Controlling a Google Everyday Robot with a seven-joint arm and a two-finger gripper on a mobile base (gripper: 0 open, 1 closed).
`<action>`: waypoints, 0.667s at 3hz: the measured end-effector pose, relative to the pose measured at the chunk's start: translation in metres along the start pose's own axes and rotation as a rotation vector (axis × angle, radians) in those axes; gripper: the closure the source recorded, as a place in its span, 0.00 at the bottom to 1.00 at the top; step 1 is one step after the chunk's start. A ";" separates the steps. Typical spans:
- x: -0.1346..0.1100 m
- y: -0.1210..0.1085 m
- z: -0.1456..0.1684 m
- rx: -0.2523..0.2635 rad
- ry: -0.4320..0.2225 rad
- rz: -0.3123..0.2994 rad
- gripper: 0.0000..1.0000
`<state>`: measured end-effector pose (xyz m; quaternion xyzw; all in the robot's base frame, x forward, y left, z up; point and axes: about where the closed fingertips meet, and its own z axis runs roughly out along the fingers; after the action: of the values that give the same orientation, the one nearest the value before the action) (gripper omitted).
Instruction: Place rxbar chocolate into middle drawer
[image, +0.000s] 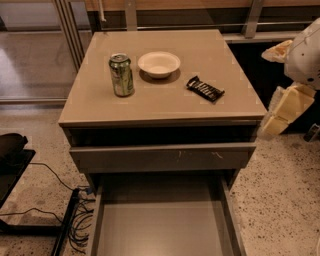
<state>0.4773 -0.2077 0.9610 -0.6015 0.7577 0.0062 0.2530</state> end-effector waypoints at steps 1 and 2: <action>-0.012 -0.021 0.020 0.026 -0.060 -0.016 0.00; -0.014 -0.025 0.024 0.037 -0.053 -0.015 0.00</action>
Offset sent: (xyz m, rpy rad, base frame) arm 0.0238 0.0104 -0.0056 0.0412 -0.0379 0.0198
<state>0.5116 -0.1942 0.9530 -0.6018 0.7463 0.0061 0.2841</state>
